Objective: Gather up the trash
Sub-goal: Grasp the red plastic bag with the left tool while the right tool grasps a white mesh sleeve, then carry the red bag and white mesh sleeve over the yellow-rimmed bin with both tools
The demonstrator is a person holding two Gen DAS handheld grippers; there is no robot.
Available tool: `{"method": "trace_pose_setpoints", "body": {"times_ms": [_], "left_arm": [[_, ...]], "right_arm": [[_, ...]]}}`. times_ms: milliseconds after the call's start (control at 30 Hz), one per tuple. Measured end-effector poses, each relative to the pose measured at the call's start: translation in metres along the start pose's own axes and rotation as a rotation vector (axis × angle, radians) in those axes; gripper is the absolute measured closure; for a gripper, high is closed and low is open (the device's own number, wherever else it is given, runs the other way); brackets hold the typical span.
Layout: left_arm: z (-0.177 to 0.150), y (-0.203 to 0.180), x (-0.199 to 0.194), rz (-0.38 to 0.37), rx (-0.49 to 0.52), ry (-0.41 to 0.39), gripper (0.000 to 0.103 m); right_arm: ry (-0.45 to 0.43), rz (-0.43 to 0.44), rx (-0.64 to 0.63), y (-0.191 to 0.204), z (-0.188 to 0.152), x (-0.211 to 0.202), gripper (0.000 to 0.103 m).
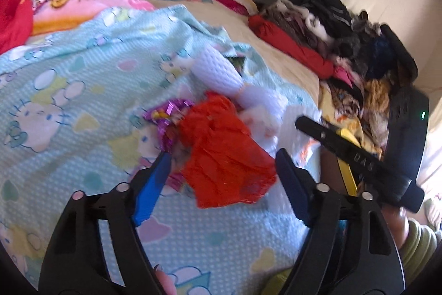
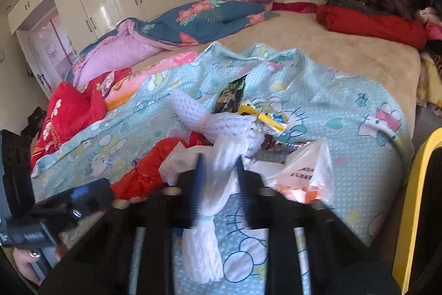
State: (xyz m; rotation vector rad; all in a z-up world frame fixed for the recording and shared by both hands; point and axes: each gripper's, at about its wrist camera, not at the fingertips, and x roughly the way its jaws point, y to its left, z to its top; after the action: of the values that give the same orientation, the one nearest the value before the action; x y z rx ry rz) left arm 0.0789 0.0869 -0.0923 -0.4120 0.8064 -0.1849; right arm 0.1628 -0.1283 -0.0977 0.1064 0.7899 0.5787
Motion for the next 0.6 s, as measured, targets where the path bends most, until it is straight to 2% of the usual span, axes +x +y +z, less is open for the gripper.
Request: {"method": "trace_pose_setpoints", "body": {"times_ms": [67,133,233,367,600], "left_arm": [[-0.002,-0.001,0.005,-0.014,-0.01,0.037,0.051],[-0.002,0.0,0.006,-0.003,-0.028,0.05,0.072],[-0.001,-0.001,-0.001,0.005,-0.049,0.047,0.087],[0.003,-0.011,-0.02,0.036,0.002,0.01,0.095],[0.023,-0.041,-0.059,0.041,0.045,-0.114,0.096]], "right_arm": [[0.003,0.028,0.01,0.001,0.0,-0.006,0.089],[-0.001,0.047,0.008,0.002,0.0,-0.013,0.089],[-0.008,0.065,0.02,0.001,0.001,-0.024,0.09],[-0.018,0.089,0.03,-0.001,0.004,-0.039,0.091],[-0.066,0.123,-0.011,-0.003,0.021,-0.074,0.092]]}}
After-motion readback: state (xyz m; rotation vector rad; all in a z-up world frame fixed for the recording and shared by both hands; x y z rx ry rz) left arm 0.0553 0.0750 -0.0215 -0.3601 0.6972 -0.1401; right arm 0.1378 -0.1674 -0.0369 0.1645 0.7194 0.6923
